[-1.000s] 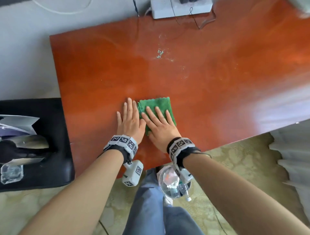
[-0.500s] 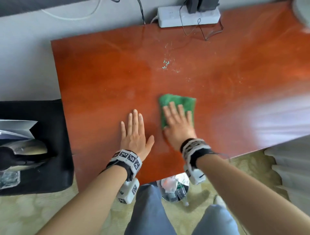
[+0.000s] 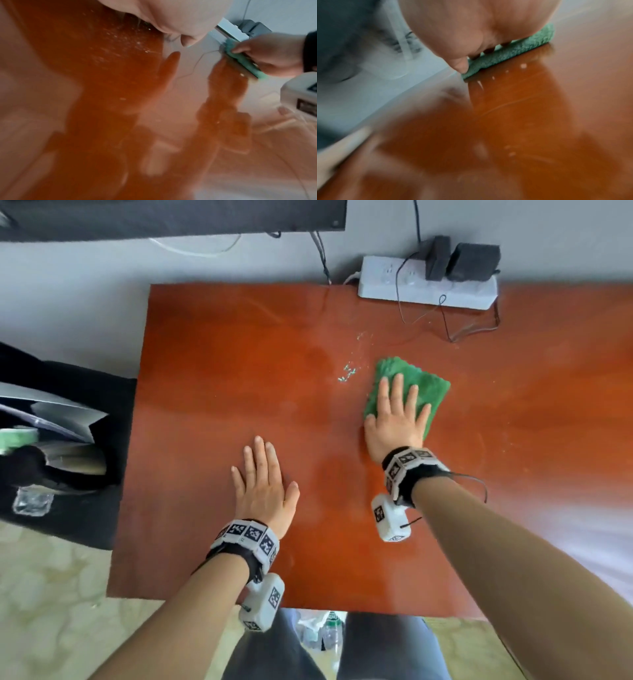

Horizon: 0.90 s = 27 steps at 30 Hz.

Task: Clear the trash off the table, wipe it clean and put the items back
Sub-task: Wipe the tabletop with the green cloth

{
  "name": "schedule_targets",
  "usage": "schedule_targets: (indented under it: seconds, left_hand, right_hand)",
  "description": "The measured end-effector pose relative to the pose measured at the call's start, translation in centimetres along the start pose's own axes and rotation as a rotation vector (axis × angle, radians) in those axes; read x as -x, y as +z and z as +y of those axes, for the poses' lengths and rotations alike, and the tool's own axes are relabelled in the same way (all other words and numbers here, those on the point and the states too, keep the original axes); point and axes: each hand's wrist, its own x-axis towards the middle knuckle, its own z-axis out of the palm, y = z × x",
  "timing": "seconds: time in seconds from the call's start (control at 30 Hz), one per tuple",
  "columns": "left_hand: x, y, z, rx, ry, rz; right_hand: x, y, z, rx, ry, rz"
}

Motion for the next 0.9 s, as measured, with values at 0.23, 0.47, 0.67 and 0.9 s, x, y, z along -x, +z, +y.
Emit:
schedule_targets:
  seconds: [0.23, 0.47, 0.67, 0.9]
  left_hand:
    - [-0.8, -0.3, 2.7, 0.092, -0.177, 0.008]
    - [-3.1, -1.8, 2.2, 0.110, -0.148, 0.018]
    - [-4.0, -2.0, 0.2, 0.006, 0.000, 0.038]
    - [-5.6, -3.2, -7.7, -0.146, 0.206, 0.040]
  right_hand:
    - [1.4, 0.6, -3.7, 0.169, -0.694, -0.185]
    - [-5.5, -4.1, 9.1, -0.075, 0.091, 0.020]
    - [-5.6, -2.0, -2.9, -0.048, -0.029, 0.038]
    - [-6.7, -1.2, -11.3, 0.092, -0.415, -0.039]
